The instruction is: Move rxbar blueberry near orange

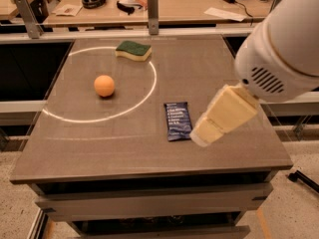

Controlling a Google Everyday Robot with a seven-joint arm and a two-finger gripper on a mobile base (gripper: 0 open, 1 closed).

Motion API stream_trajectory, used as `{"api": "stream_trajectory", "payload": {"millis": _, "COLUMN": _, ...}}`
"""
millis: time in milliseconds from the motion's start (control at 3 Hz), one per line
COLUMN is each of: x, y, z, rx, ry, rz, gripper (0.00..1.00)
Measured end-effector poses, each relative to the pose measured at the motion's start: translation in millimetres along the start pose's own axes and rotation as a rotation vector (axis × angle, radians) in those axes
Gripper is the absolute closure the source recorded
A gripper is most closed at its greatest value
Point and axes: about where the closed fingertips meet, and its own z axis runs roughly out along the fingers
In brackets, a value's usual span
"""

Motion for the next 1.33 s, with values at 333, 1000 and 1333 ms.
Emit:
{"api": "stream_trajectory", "payload": {"millis": 333, "x": -3, "y": 6, "z": 40, "rx": -0.004, "ry": 0.076, "rz": 0.092, "gripper": 0.00}}
{"api": "stream_trajectory", "payload": {"millis": 1000, "x": -16, "y": 13, "z": 104, "rx": -0.051, "ry": 0.134, "rz": 0.330, "gripper": 0.00}}
{"api": "stream_trajectory", "payload": {"millis": 1333, "x": -18, "y": 16, "z": 123, "rx": -0.068, "ry": 0.080, "rz": 0.397, "gripper": 0.00}}
